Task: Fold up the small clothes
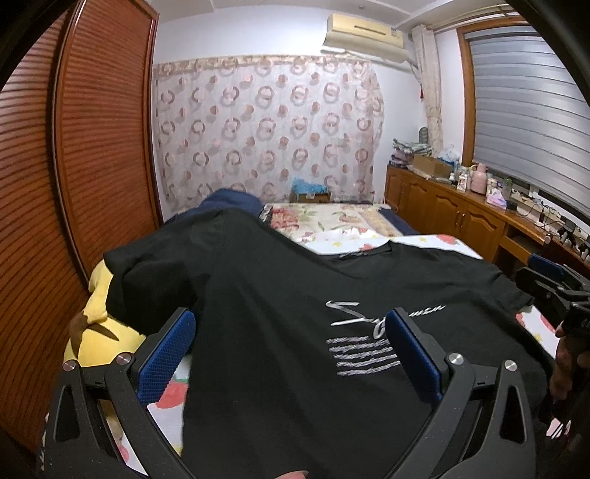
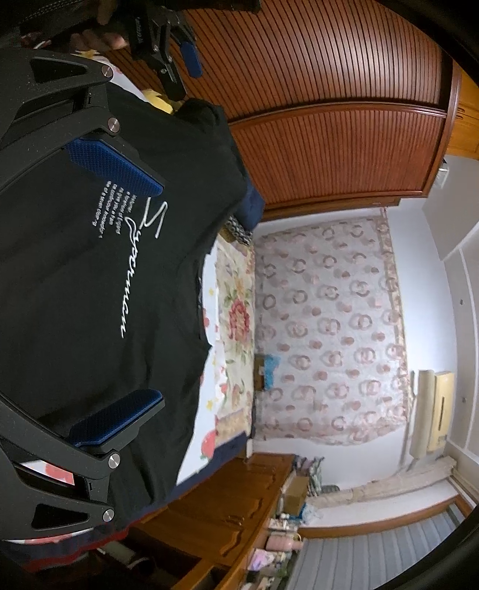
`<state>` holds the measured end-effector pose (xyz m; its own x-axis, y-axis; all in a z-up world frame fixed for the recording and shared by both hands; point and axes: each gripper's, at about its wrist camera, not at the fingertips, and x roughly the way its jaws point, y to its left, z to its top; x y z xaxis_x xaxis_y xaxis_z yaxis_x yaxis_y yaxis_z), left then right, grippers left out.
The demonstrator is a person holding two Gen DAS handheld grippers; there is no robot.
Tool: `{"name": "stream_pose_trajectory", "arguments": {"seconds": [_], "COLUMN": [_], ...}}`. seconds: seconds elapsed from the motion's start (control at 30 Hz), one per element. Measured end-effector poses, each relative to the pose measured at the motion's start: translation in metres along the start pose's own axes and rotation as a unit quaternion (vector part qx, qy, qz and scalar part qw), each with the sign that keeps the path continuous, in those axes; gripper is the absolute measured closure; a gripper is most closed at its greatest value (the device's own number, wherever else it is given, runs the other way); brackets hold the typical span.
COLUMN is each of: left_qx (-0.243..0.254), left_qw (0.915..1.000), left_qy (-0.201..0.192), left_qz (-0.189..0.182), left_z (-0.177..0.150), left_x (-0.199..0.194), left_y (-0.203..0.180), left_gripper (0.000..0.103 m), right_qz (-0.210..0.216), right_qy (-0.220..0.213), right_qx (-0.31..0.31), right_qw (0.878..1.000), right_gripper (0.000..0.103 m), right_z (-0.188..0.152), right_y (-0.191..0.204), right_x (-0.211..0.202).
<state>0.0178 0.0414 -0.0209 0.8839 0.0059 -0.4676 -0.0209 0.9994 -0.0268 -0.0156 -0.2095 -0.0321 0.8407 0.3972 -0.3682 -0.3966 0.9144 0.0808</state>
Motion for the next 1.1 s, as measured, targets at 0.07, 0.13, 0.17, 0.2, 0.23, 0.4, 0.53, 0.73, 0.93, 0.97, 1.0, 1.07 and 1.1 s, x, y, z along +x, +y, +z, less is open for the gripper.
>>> {"name": "stream_pose_trajectory", "arguments": {"seconds": [0.07, 0.13, 0.17, 0.2, 0.23, 0.4, 0.53, 0.73, 0.93, 0.97, 1.0, 1.07, 1.1], "left_qx": [0.000, 0.000, 0.000, -0.001, -0.003, -0.028, -0.053, -0.070, -0.079, -0.078, -0.076, -0.075, -0.074], "left_qw": [0.9999, 0.9998, 0.9998, 0.9997, 0.9996, 0.9989, 0.9976, 0.9959, 0.9950, 0.9952, 0.9955, 0.9959, 0.9960], "left_qy": [0.011, 0.018, 0.020, 0.024, 0.026, 0.038, 0.043, 0.056, 0.058, 0.055, 0.050, 0.042, 0.041], "left_qz": [0.003, 0.007, 0.007, 0.008, 0.007, 0.000, -0.012, -0.008, 0.019, 0.024, 0.026, 0.027, 0.028], "left_z": [-0.002, -0.003, -0.003, -0.003, -0.004, -0.010, -0.011, -0.015, -0.006, -0.003, 0.001, 0.010, 0.015], "left_x": [0.006, 0.010, 0.012, 0.013, 0.014, 0.017, 0.016, 0.032, 0.052, 0.053, 0.054, 0.055, 0.057], "left_y": [0.010, 0.020, 0.024, 0.030, 0.036, 0.070, 0.092, 0.119, 0.148, 0.151, 0.155, 0.163, 0.166], "left_gripper": [0.000, 0.000, 0.000, 0.000, 0.000, 0.004, 0.015, 0.035, 0.053, 0.054, 0.055, 0.059, 0.063], "right_qz": [0.008, 0.012, 0.013, 0.015, 0.020, 0.038, 0.043, 0.037, 0.036, 0.036, 0.036, 0.040, 0.042], "right_qy": [0.007, 0.015, 0.017, 0.020, 0.023, 0.036, 0.046, 0.054, 0.054, 0.056, 0.057, 0.060, 0.062], "right_qx": [-0.002, -0.010, -0.012, -0.015, -0.019, -0.027, -0.033, -0.041, -0.051, -0.053, -0.055, -0.058, -0.060], "right_qw": [1.000, 1.000, 1.000, 1.000, 0.999, 0.998, 0.997, 0.997, 0.997, 0.996, 0.996, 0.996, 0.995], "right_gripper": [0.000, 0.000, 0.000, 0.000, 0.000, 0.000, 0.000, 0.000, 0.000, 0.000, 0.000, 0.000, 0.000], "right_z": [0.002, 0.005, 0.005, 0.007, 0.009, 0.013, 0.013, 0.017, 0.020, 0.020, 0.020, 0.019, 0.020], "right_y": [-0.001, -0.003, -0.004, -0.005, -0.005, -0.010, -0.013, -0.018, -0.007, -0.006, -0.004, 0.000, 0.002], "right_x": [0.007, 0.015, 0.016, 0.019, 0.021, 0.027, 0.032, 0.042, 0.048, 0.050, 0.052, 0.055, 0.057]}}
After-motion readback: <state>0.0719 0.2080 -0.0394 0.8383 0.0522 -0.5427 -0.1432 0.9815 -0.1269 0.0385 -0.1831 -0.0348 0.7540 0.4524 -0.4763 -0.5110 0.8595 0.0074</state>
